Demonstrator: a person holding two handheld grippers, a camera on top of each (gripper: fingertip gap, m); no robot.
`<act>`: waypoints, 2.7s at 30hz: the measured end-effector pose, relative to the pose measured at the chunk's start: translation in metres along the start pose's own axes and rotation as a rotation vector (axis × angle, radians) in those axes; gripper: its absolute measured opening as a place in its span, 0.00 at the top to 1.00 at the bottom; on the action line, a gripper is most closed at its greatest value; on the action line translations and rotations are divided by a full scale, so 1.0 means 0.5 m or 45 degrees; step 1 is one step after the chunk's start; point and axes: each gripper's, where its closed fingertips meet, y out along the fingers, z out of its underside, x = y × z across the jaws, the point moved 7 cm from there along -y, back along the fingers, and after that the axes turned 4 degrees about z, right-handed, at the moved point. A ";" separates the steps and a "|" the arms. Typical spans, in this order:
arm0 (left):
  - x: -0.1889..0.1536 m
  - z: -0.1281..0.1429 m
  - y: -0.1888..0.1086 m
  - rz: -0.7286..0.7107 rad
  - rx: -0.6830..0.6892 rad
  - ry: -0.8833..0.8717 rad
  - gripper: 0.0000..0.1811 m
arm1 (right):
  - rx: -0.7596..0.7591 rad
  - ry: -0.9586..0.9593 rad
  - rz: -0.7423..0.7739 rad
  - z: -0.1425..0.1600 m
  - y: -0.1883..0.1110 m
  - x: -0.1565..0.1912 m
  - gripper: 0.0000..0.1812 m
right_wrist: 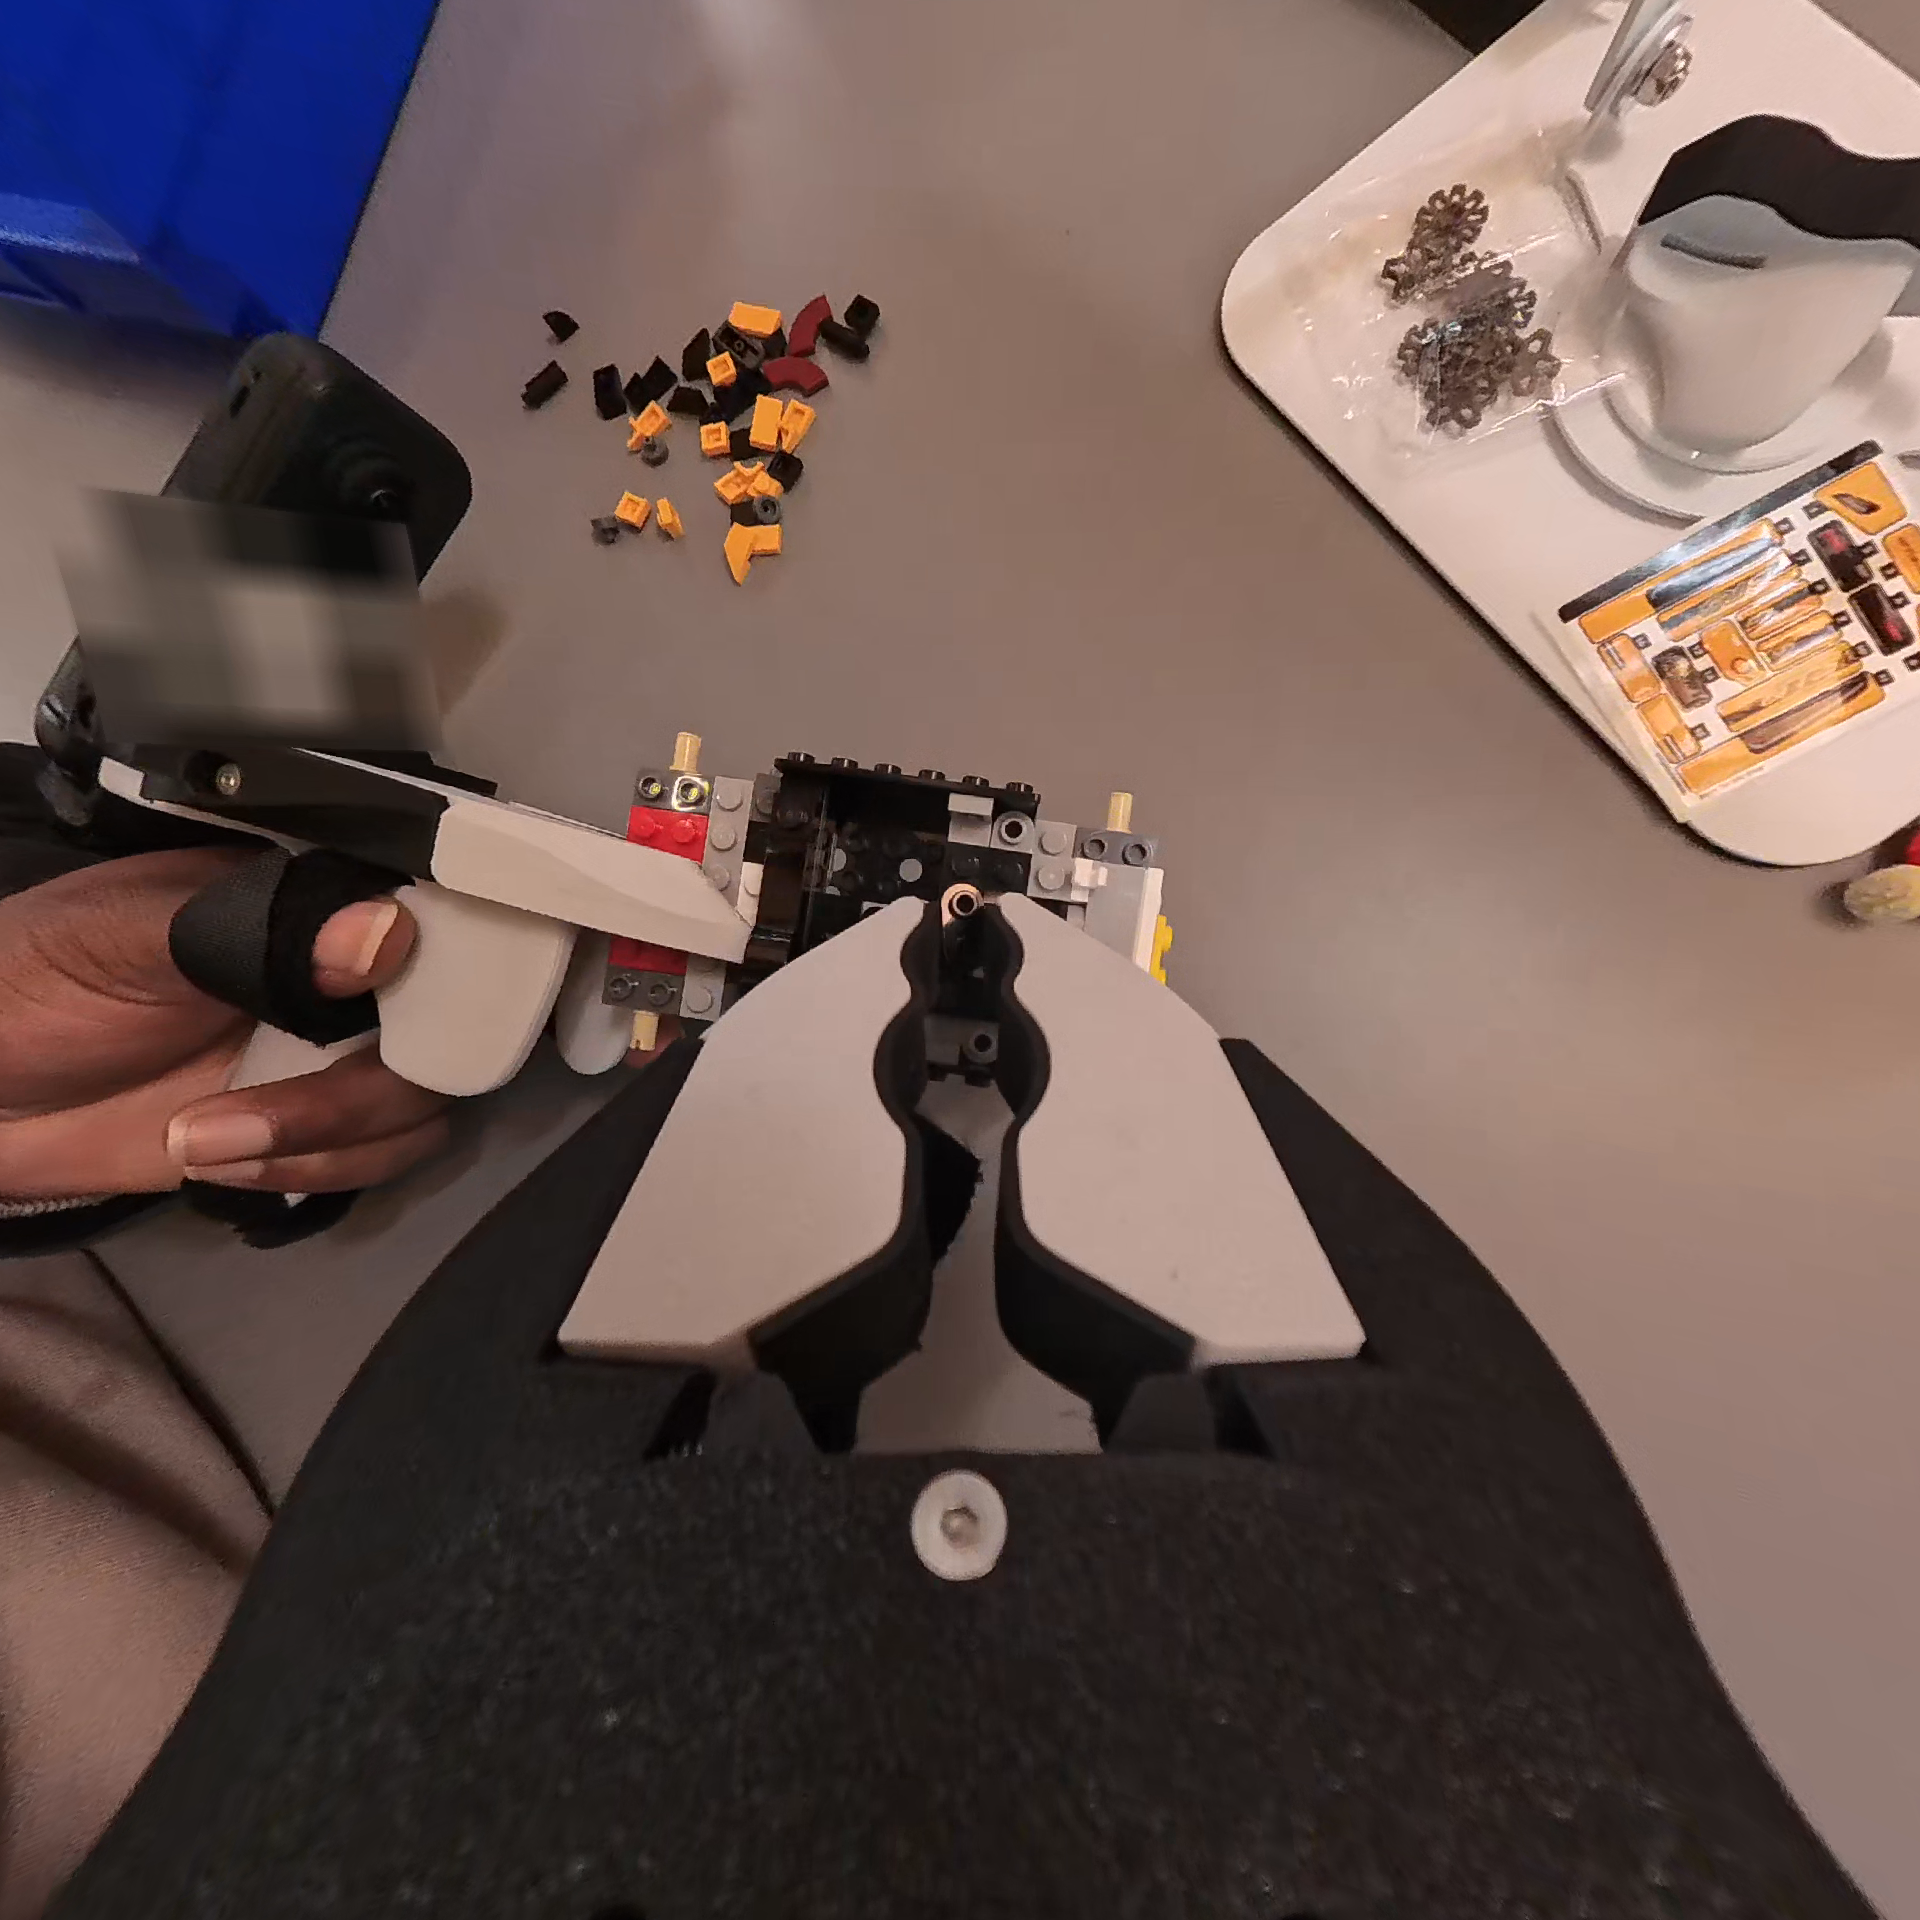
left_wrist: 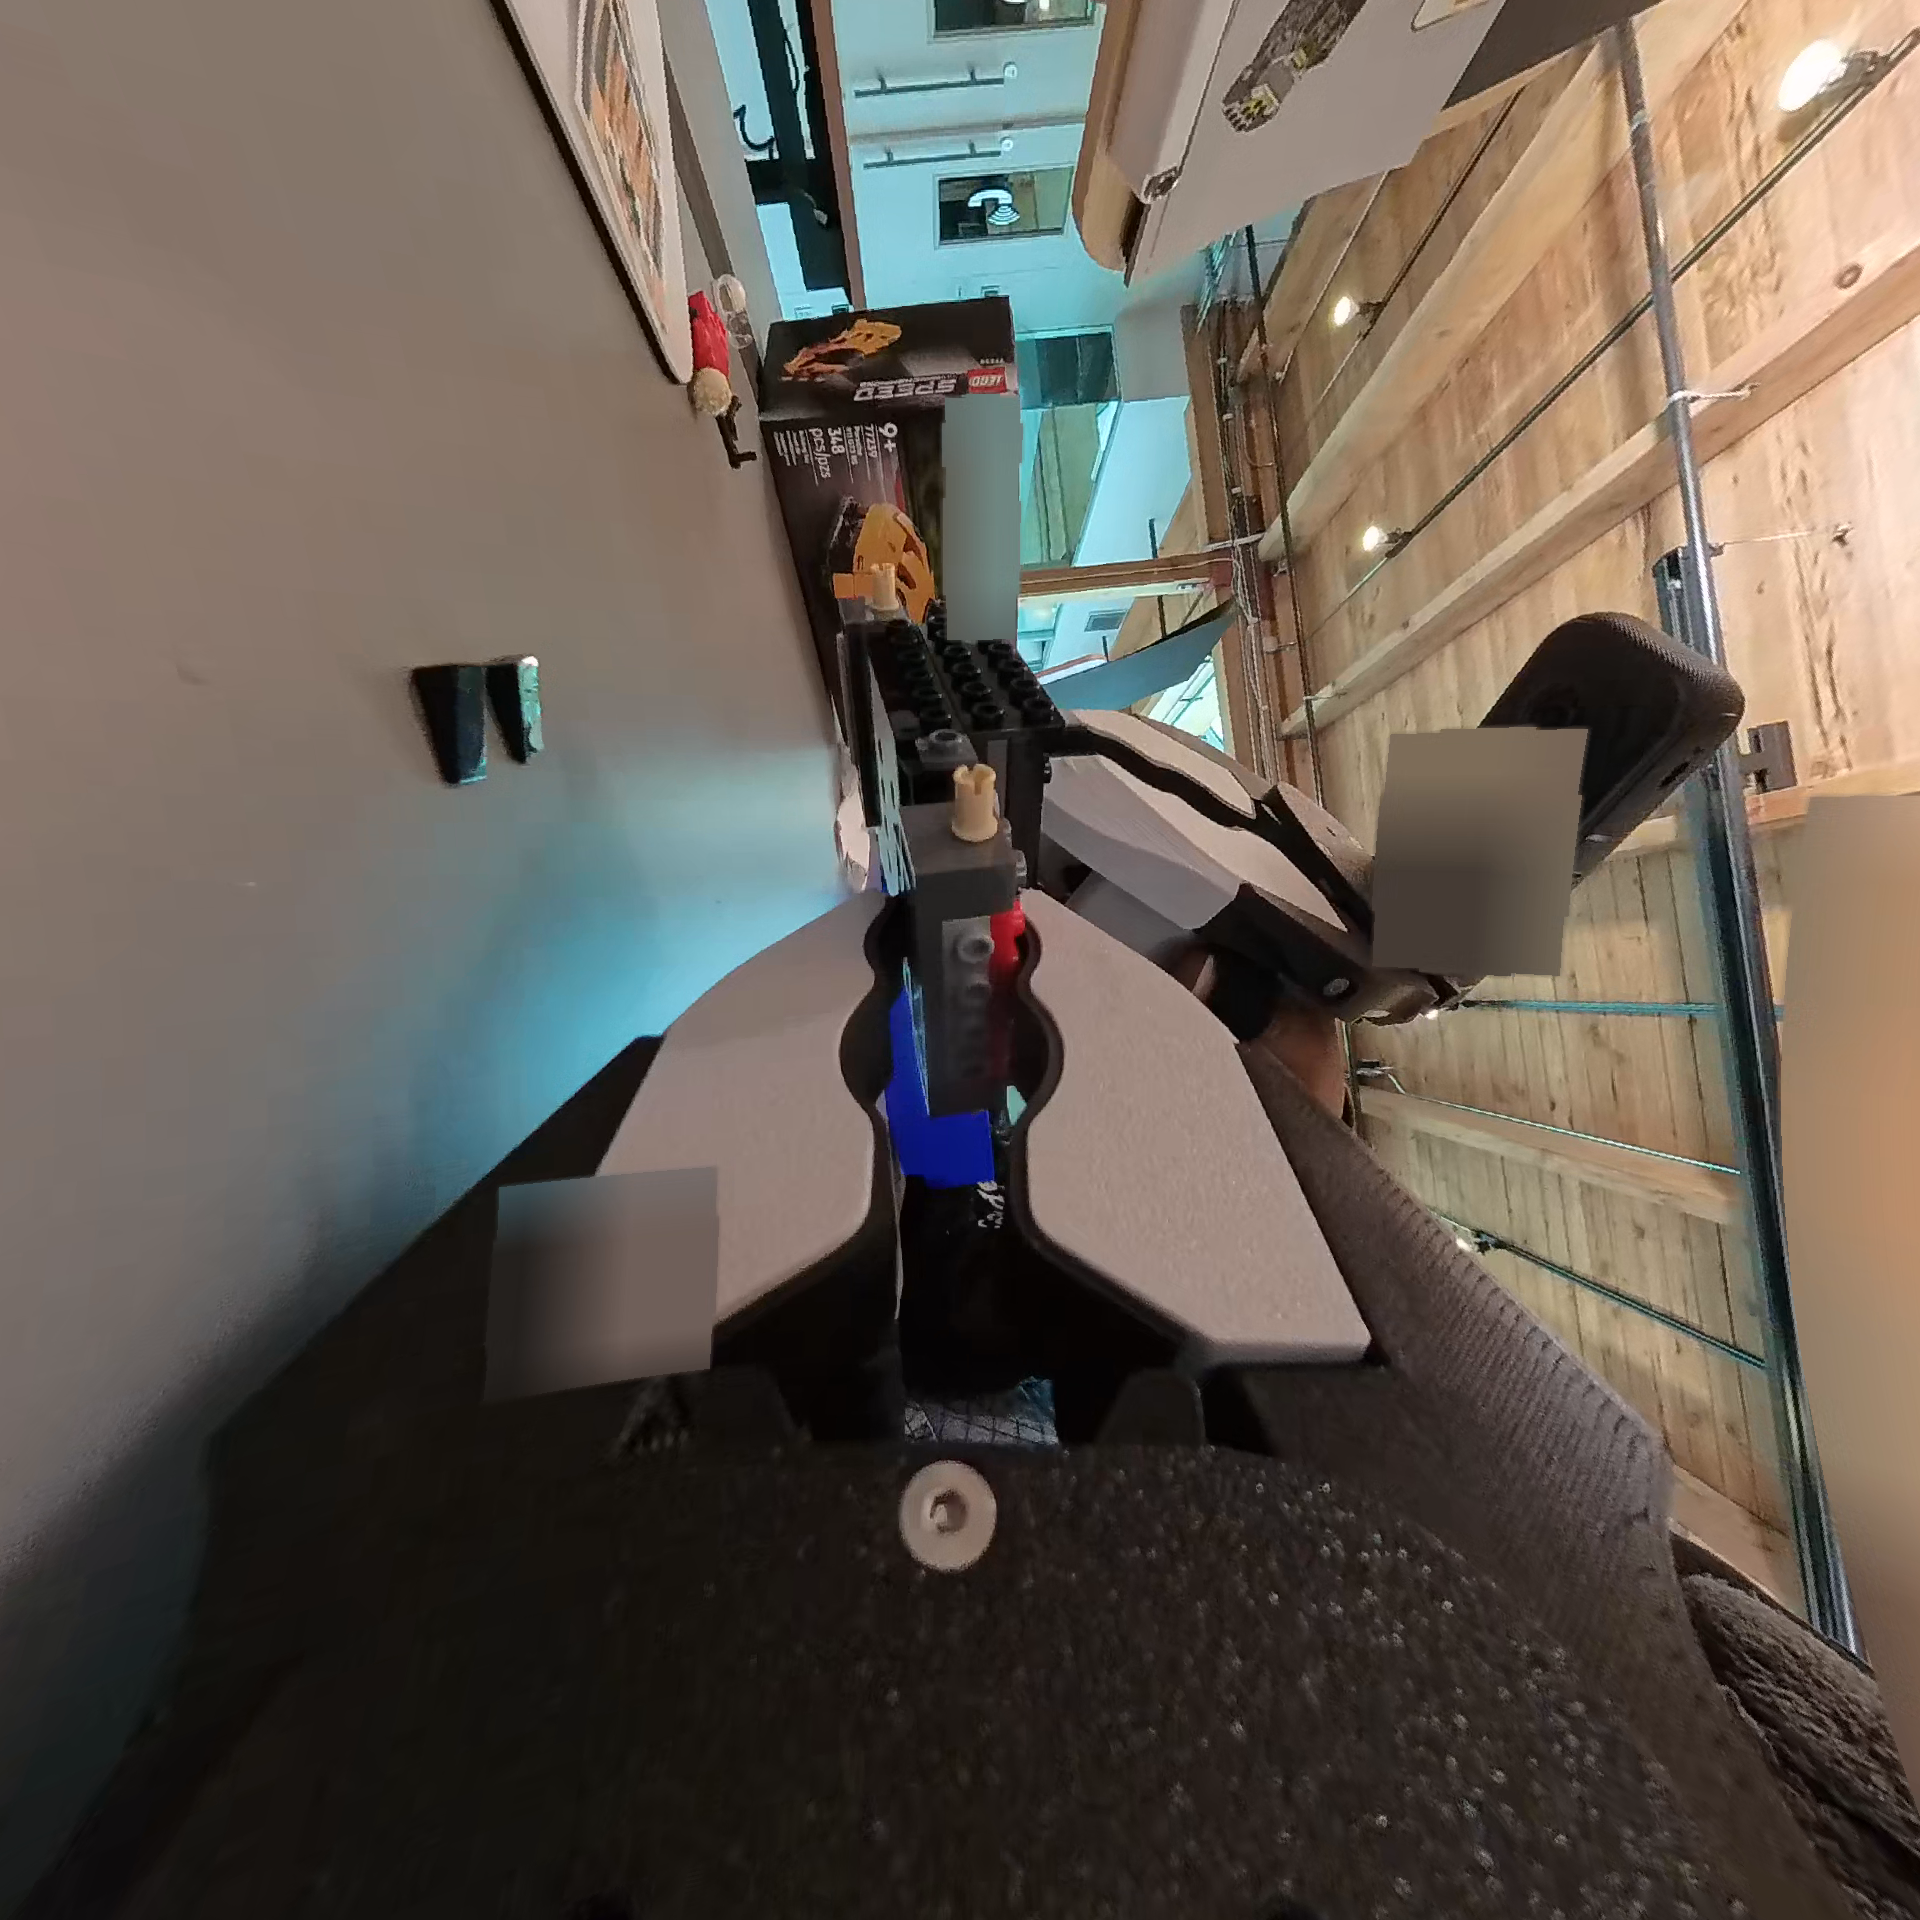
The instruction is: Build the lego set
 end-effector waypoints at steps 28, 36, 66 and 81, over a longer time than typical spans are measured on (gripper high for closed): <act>0.000 -0.001 0.002 0.027 0.015 0.008 0.91 | -0.048 -0.027 0.003 0.003 -0.008 0.005 0.93; -0.001 0.000 0.003 0.034 0.018 0.001 0.91 | -0.051 -0.041 0.014 0.002 -0.010 0.007 0.92; -0.018 0.037 0.022 0.228 0.283 -0.005 0.90 | -0.110 0.537 -0.916 0.106 -0.056 -0.098 0.69; -0.021 0.057 0.032 0.223 0.400 0.139 0.91 | -0.125 0.476 -0.996 0.108 -0.039 -0.085 0.75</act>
